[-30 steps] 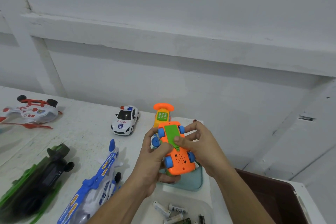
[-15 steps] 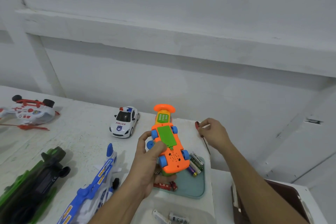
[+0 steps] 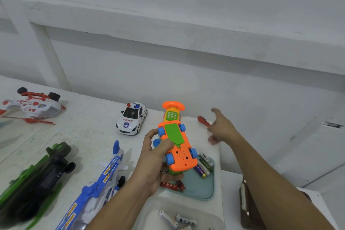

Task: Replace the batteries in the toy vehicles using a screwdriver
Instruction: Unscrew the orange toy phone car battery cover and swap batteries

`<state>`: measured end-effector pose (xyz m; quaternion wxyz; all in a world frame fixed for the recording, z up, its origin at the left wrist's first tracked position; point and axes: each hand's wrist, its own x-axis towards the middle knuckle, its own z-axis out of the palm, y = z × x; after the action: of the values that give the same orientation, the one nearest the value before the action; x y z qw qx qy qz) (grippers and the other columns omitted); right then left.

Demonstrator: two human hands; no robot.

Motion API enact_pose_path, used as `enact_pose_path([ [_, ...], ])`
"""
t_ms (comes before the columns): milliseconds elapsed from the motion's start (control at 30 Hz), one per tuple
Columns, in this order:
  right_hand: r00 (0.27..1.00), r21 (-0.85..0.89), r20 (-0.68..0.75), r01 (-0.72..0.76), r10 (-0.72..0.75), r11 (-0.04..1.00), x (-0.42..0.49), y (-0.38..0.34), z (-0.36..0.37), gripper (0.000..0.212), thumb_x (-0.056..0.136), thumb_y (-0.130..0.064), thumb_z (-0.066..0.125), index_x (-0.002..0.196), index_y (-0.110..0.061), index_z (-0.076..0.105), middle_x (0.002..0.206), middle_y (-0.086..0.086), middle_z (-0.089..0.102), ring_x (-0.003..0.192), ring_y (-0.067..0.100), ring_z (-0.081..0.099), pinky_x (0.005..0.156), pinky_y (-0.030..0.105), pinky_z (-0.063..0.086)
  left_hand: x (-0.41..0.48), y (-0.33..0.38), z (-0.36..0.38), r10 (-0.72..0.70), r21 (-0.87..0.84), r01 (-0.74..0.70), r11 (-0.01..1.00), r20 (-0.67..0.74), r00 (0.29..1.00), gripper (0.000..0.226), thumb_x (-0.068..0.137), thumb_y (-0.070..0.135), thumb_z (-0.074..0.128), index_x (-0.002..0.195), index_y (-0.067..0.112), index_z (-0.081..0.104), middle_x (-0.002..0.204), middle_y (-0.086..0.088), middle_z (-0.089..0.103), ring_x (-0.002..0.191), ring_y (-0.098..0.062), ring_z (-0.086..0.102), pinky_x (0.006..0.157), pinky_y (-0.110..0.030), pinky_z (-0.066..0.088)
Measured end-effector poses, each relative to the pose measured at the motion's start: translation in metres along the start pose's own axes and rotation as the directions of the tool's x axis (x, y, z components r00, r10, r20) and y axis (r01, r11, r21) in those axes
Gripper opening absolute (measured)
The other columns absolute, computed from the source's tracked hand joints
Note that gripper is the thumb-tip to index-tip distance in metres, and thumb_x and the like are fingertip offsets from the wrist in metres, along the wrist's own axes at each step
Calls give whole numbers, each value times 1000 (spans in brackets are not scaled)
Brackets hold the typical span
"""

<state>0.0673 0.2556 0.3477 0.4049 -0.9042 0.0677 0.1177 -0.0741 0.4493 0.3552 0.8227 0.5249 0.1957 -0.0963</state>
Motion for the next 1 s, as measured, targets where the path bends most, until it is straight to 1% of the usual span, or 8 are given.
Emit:
enact_pose_path([
  [67,999,398,42,-8,-9,917,-16,-17,-11,66,95,3,51,151,-20,24,102,12,57,65,27,71,61,38,61,-1,0,0,0,1,0,1000,5,1000,36,92,13,60,116,39,52,101,-19,70,65,-36,71,49,-39,55],
  [133,991,682,104,-9,-84,731,-36,-31,-19,45,97,0,50,140,-8,43,101,9,60,72,24,72,66,36,61,-1,0,1,0,4,0,1000,14,1000,35,93,14,59,116,39,52,101,-19,70,65,-36,70,48,-38,54],
  [200,973,830,125,4,-194,557,-59,-41,-23,26,100,-5,46,123,-8,58,96,5,62,79,22,72,72,36,61,-2,-1,2,-3,9,3,1000,26,1000,36,93,14,59,118,39,51,101,-19,70,64,-36,70,47,-37,54],
  [267,955,877,95,54,-282,478,-80,-48,-21,19,102,-8,43,112,-12,59,95,4,66,82,24,71,78,42,60,-4,-1,3,-4,14,3,1000,40,999,37,93,14,59,119,38,51,100,-18,70,64,-35,70,46,-36,53],
  [400,901,848,81,163,-427,505,-112,-54,-12,9,103,-18,38,107,-17,46,93,6,72,82,35,72,80,49,59,-9,1,5,7,24,-8,1000,60,998,37,92,13,59,119,37,51,95,-15,70,61,-32,70,45,-35,53],
  [667,883,651,-20,367,-469,664,-131,-47,-4,10,103,-28,34,111,-25,39,83,6,71,68,31,72,82,31,55,-18,2,3,10,31,-13,999,97,995,39,92,15,58,123,37,50,96,-13,70,61,-30,71,47,-36,54],
  [800,883,618,-4,372,-470,693,-135,-43,-3,9,103,-30,34,111,-28,36,84,4,69,70,32,71,91,37,51,-22,2,2,11,23,-13,1000,102,995,37,92,17,58,122,37,50,92,-11,70,59,-29,70,47,-35,53],
  [1000,874,613,18,375,-486,695,-140,-40,-4,21,94,-38,38,112,-26,35,83,3,69,67,29,72,93,32,52,-26,3,1,5,24,-7,1000,116,993,34,93,17,58,118,38,51,99,-13,68,61,-29,71,48,-37,55],
])
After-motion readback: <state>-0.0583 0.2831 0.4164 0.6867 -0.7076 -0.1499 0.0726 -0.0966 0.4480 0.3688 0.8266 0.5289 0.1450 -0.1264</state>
